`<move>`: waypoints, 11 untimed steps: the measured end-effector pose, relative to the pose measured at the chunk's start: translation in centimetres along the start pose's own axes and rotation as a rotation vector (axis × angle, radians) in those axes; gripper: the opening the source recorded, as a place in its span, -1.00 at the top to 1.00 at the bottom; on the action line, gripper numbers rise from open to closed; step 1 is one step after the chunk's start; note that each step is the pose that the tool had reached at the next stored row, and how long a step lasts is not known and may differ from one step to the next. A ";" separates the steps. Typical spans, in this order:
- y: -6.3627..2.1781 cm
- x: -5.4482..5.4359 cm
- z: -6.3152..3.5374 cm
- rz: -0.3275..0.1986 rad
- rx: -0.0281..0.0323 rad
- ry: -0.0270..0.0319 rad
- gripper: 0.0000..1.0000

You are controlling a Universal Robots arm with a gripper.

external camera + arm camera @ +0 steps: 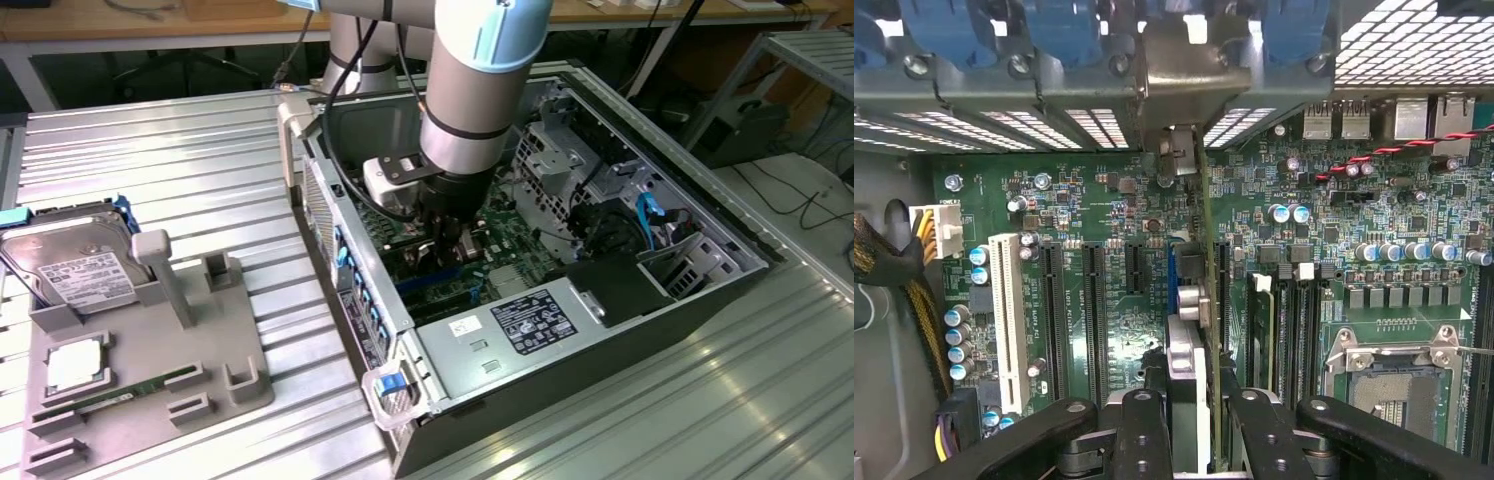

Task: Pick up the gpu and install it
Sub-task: 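Insert the gpu into the slot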

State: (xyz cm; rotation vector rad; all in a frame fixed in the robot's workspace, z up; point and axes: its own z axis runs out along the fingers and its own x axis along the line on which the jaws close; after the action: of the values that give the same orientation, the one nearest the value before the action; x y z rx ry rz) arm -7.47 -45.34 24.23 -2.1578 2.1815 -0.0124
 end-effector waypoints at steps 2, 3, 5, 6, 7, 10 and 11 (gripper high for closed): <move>0.00 0.0 0.00 0.000 0.0001 -0.0001 0.44; 0.00 0.0 0.02 0.000 0.0003 -0.0006 0.44; 0.01 0.0 0.10 0.000 0.0001 -0.0026 0.44; 0.01 0.0 0.13 0.000 0.0001 -0.0037 0.44; 0.01 0.0 0.18 0.000 0.0001 -0.0052 0.44; 0.03 0.0 0.27 0.000 0.0001 -0.0082 0.44; 0.04 0.0 0.29 0.000 0.0001 -0.0096 0.44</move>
State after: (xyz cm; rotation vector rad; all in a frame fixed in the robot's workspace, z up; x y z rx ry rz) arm -7.49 -45.33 23.94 -2.1528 2.1768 -0.0022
